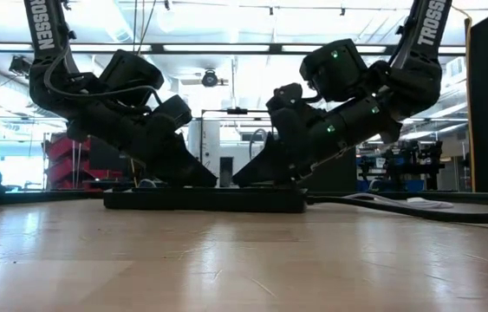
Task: Insert USB
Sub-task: Remove the white charger adapter from the black outlet extension, then remove the purple charger cable from the white charger adapter
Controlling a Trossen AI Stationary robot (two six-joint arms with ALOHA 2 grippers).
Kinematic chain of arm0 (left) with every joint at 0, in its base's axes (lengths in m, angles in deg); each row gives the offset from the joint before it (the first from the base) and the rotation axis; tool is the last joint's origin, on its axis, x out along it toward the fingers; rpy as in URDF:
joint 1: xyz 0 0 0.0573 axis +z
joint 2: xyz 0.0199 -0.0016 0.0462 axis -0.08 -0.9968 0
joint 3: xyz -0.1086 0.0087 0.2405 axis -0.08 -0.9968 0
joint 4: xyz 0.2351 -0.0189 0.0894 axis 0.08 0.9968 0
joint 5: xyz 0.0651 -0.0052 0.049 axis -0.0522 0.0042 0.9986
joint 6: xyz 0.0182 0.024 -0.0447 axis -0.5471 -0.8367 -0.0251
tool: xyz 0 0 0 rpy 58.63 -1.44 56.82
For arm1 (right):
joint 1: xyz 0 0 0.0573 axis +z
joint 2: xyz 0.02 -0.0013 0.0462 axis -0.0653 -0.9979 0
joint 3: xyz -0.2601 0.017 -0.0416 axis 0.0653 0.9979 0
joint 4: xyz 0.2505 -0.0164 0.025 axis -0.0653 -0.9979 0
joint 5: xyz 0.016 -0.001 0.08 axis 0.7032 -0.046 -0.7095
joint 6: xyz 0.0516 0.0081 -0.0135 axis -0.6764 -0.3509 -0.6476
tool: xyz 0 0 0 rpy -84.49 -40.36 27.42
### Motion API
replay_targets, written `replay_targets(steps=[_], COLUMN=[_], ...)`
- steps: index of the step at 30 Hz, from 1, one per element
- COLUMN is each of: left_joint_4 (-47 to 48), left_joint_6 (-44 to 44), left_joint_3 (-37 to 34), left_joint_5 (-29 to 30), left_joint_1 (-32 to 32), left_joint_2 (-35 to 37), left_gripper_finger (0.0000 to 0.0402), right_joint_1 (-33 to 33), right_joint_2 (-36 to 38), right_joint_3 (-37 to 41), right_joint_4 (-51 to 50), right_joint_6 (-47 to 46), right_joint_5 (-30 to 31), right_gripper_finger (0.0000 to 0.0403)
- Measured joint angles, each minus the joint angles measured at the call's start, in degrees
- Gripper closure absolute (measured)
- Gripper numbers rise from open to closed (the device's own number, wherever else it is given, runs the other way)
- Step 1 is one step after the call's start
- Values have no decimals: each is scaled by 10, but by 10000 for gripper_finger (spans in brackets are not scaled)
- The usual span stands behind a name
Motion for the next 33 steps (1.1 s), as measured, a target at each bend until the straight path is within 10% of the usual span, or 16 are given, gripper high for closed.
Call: replay_targets(steps=[19,33], left_joint_4=[-9,25], left_joint_6=[2,-8], left_joint_3=[1,1], left_joint_5=[6,-11], left_joint_1=[1,0], left_joint_2=[2,2], left_gripper_finger=[188,188], right_joint_1=[22,-18], right_joint_2=[37,50], right_joint_3=[3,1], right_joint_4=[7,125], right_joint_6=[72,-5], right_joint_5=[119,32], right_gripper_finger=[293,293])
